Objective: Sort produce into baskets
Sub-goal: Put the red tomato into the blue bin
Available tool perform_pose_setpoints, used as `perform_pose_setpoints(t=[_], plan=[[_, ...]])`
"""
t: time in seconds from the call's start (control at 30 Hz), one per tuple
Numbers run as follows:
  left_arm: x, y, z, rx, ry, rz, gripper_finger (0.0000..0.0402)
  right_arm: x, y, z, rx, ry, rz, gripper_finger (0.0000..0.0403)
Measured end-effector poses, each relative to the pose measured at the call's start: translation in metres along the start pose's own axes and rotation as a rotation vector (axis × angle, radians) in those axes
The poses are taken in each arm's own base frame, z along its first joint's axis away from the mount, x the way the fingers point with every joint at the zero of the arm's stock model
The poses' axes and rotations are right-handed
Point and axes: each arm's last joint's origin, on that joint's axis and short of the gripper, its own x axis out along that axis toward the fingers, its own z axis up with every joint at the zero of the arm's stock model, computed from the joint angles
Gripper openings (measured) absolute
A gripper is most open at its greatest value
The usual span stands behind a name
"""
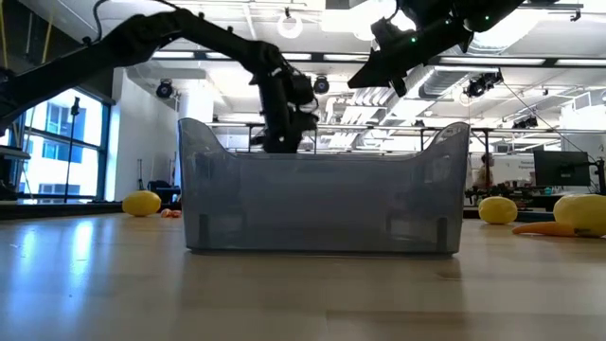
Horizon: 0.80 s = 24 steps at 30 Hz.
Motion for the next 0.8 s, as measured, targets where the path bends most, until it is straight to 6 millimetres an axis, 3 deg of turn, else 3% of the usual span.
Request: perform_pose_setpoints(t=[0.33,0.8], plan=[[-0.059,-0.004,0.014,-0.017,-0.284,0.015,0.0007,0.0,0.0,0.0,-0.015,-0.002,0.0,0.0],[-0.068,-0.024,0.039,-0.007,-0.58,-0.028,0.0001,0.0,0.0,0.004,-0.027,-0.036,0.003,0.0]])
